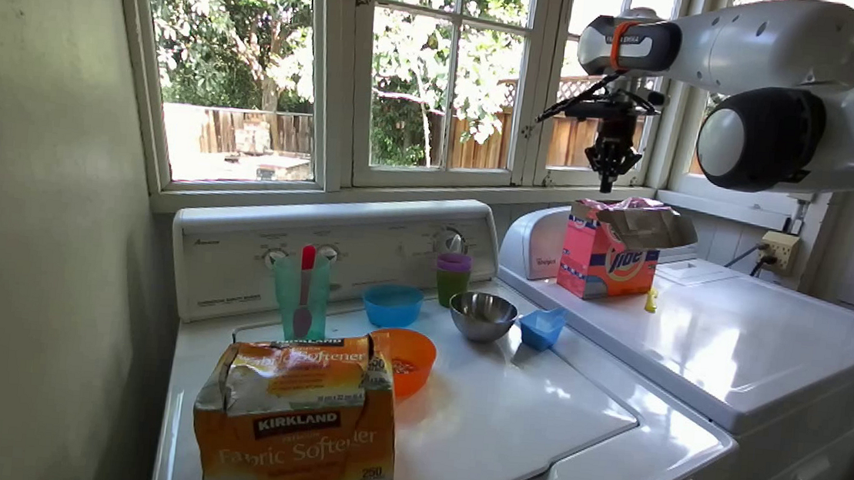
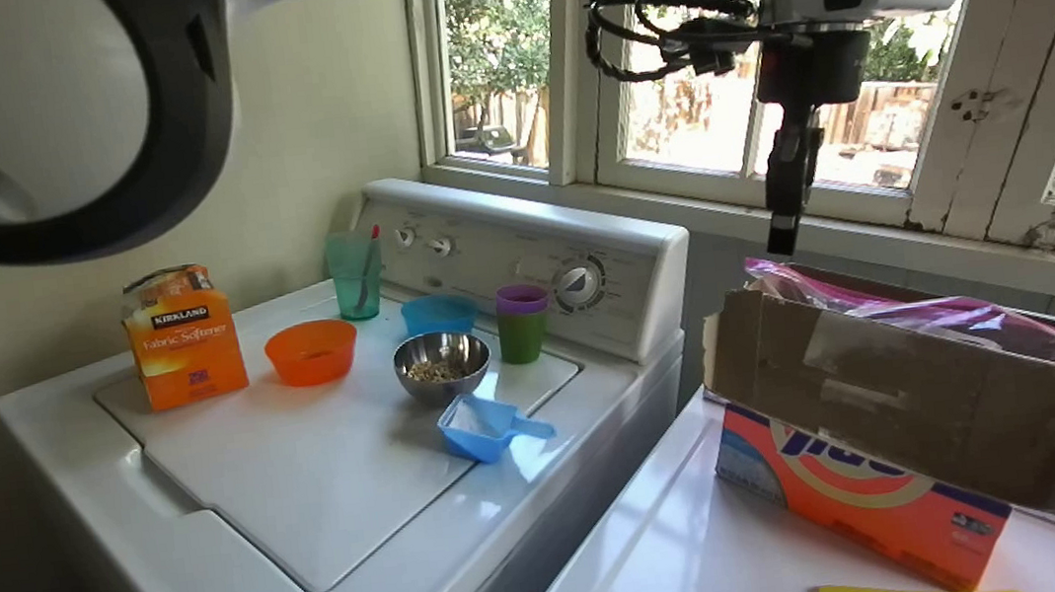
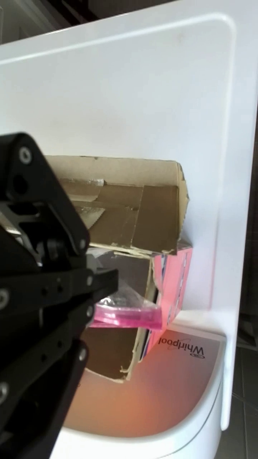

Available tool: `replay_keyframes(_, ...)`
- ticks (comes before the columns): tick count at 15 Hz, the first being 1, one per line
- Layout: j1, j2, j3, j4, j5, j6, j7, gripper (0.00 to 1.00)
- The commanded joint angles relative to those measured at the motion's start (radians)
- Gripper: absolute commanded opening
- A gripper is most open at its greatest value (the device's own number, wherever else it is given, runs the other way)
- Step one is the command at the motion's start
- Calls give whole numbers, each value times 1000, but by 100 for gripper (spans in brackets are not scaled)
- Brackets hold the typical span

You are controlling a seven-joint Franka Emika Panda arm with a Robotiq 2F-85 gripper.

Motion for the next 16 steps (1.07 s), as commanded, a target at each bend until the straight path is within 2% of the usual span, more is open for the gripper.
replay_keyframes(1,-1,16,6,10,5,73,-3,0)
replay_keyframes(9,-2,82,10,6,2,181,-37,0)
replay_keyframes(16,7,44,-1,-17,-9,74,-25,0)
